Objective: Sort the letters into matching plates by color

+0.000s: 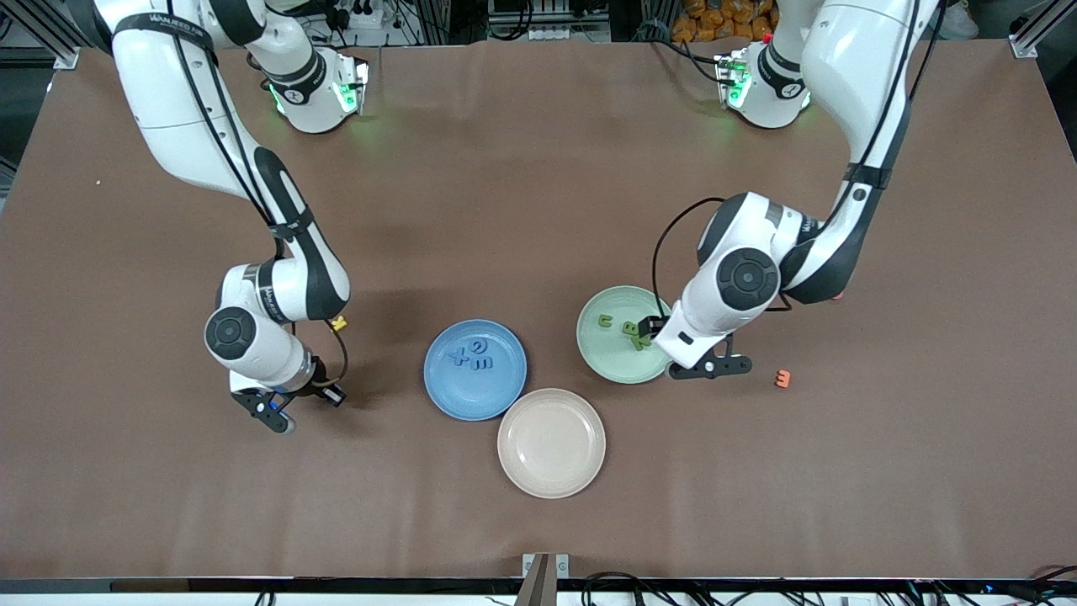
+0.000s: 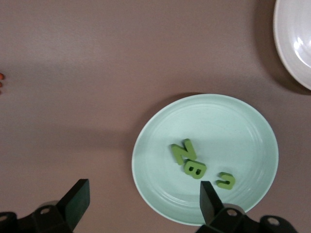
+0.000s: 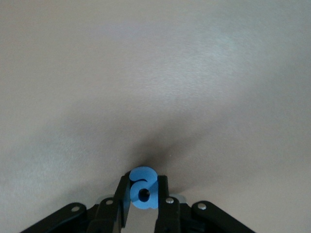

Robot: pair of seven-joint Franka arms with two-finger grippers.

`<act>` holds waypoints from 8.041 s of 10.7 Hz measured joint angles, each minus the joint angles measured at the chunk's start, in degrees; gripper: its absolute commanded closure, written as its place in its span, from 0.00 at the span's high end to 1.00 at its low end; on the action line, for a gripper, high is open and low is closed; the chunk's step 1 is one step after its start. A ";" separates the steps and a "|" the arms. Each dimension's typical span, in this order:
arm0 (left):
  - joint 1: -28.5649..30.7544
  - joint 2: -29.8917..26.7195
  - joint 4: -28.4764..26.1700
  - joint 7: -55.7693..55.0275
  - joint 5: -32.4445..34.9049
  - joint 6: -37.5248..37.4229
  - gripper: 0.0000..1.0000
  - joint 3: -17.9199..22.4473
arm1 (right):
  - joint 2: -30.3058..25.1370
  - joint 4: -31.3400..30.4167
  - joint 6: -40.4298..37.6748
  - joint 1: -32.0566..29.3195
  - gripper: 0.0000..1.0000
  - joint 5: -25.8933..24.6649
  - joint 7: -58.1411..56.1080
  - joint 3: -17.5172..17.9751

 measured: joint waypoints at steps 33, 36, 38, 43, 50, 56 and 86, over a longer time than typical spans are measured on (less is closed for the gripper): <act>18.78 -16.65 -45.39 3.99 2.71 32.34 1.00 -12.89 | -3.73 13.72 -16.27 -5.50 1.00 0.31 -48.11 -3.95; 18.78 -16.63 -46.47 3.99 2.75 34.26 1.00 -12.92 | -7.55 14.07 -23.22 -7.11 1.00 -0.28 -48.11 -5.41; 18.86 -16.54 -47.87 3.99 2.85 35.94 1.00 -12.91 | -12.09 14.49 -30.12 -7.80 1.00 -1.82 -48.02 -5.54; 19.09 -16.28 -49.29 3.91 9.36 36.11 0.98 -12.20 | -22.51 15.81 -48.28 -7.74 1.00 -5.70 -33.18 -3.67; 19.22 -14.35 -49.67 3.92 13.13 39.12 0.82 -9.97 | -32.67 18.82 -61.75 -7.49 1.00 -6.59 -29.75 -1.43; 19.19 -13.98 -49.73 3.93 13.24 39.14 0.62 -9.97 | -33.95 16.19 -56.88 -7.60 1.00 -7.57 -29.64 -1.59; 11.90 -2.30 -19.28 -9.38 14.13 25.80 0.00 -15.91 | -34.02 16.59 -56.07 -7.74 1.00 -7.56 -34.13 -2.75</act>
